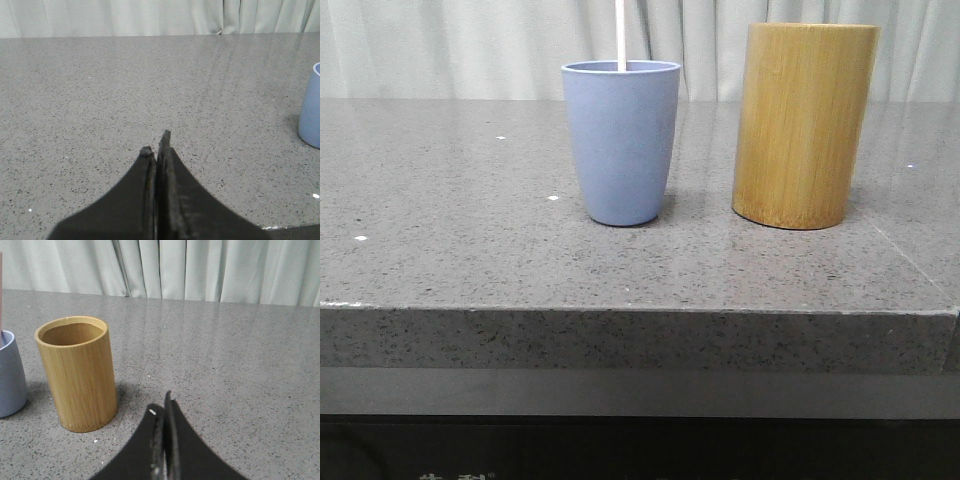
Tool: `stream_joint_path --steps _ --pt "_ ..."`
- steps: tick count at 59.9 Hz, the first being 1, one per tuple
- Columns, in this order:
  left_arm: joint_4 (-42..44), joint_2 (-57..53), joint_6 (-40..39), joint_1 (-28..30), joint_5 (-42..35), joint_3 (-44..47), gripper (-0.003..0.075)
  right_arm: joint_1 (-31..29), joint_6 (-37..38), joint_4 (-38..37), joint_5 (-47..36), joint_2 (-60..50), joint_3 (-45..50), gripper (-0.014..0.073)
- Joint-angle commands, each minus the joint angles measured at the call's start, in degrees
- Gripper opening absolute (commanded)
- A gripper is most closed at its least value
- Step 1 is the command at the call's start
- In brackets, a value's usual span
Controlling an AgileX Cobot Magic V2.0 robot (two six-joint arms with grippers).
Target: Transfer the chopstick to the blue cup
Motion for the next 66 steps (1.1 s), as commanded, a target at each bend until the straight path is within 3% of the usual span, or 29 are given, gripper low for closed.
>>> stream_joint_path --steps 1,18,26,37,47,66 --pt "-0.85 0.53 -0.44 0.03 -4.96 -1.65 -0.0019 -0.41 -0.33 0.21 -5.10 0.47 -1.33 -0.0088" --pt "-0.85 0.43 -0.44 0.03 -5.46 -1.49 -0.0019 -0.41 -0.33 0.21 -5.10 0.47 -1.33 -0.0088" --pt "-1.09 -1.74 -0.79 0.05 -9.22 2.07 -0.0019 -0.41 -0.33 0.21 -5.10 0.47 -1.33 -0.0088" --pt "-0.60 -8.69 -7.37 3.91 -10.51 7.38 -0.0019 -0.41 -0.33 0.21 -5.10 0.47 -1.33 -0.0088" --pt "0.07 -12.84 -7.37 7.81 -10.51 11.15 -0.0019 -0.41 -0.33 0.21 -5.10 0.47 -1.33 -0.0088" --pt "3.26 -13.52 -7.37 7.85 -14.56 19.10 -0.0019 -0.41 -0.33 0.21 -5.03 0.47 -1.33 -0.0088"
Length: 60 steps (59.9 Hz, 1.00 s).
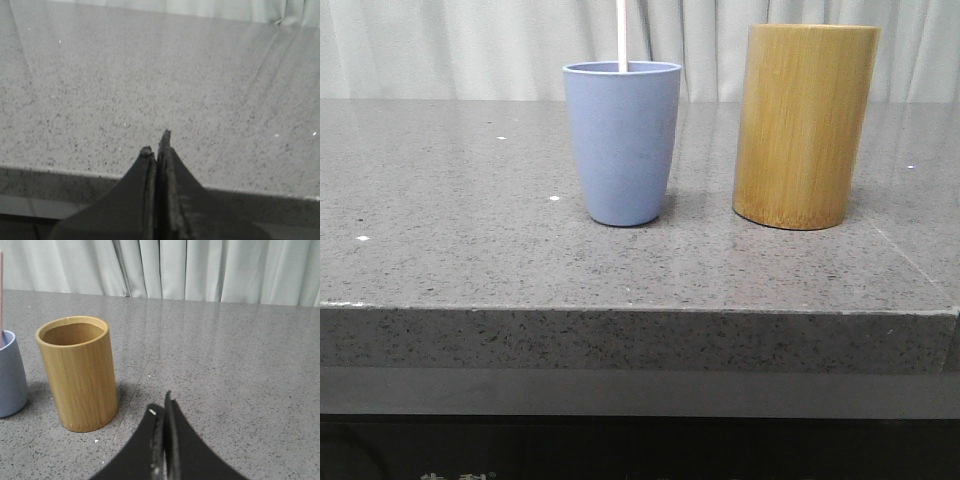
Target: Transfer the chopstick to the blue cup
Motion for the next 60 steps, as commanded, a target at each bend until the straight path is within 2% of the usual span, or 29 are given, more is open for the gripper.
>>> stream_joint_path --steps 1,8,11,60 --pt "0.14 -1.46 -0.50 -0.02 -7.52 0.85 -0.0019 -0.41 -0.33 0.14 -4.77 0.47 -1.47 -0.0088" --pt "0.14 -1.46 -0.50 -0.02 -13.96 4.54 -0.0019 -0.41 -0.33 0.14 -4.77 0.47 -1.47 -0.0088" --pt "0.41 -1.46 -0.50 -0.02 -12.24 4.27 -0.0019 -0.41 -0.33 0.14 -4.77 0.47 -1.47 -0.0088" --pt "0.39 -1.32 -0.50 -0.02 -12.09 4.38 -0.0019 -0.41 -0.33 0.14 -4.84 0.47 -1.47 -0.0088"
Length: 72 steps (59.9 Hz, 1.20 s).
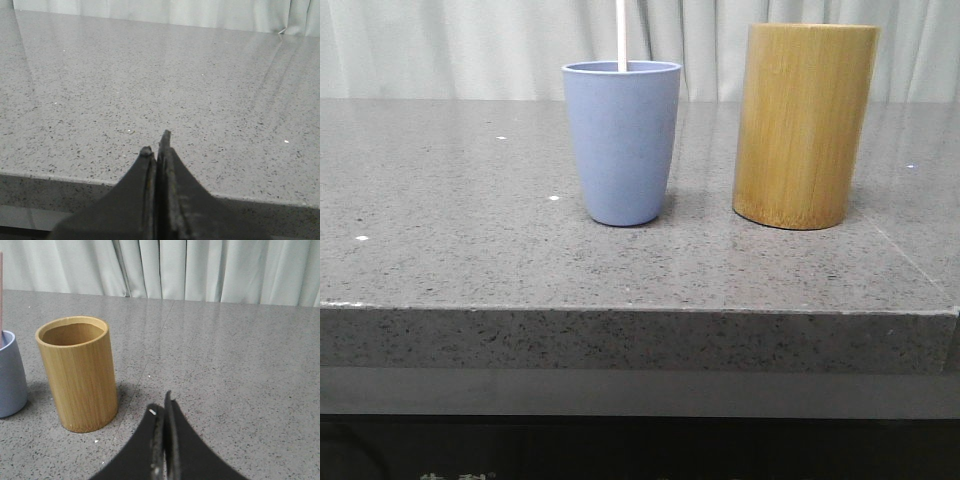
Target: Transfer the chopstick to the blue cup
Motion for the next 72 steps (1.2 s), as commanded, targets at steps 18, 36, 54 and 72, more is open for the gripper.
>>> stream_joint_path --steps 18,36,54,72 --pt "-0.02 -1.32 -0.50 -0.02 -4.72 0.48 -0.0019 -0.41 -0.33 -0.38 -5.26 0.47 -1.22 -0.0088" --pt "-0.02 -1.32 -0.50 -0.02 -4.72 0.48 -0.0019 -3.82 -0.33 -0.94 -10.68 -8.65 12.99 -0.0088" --pt "-0.02 -1.32 -0.50 -0.02 -4.72 0.48 -0.0019 -6.68 -0.33 -0.48 -9.50 -17.36 22.80 -0.0088" --pt "-0.02 -1.32 -0.50 -0.02 -4.72 0.48 -0.0019 -6.73 -0.33 -0.48 -9.37 -17.36 22.80 -0.0088"
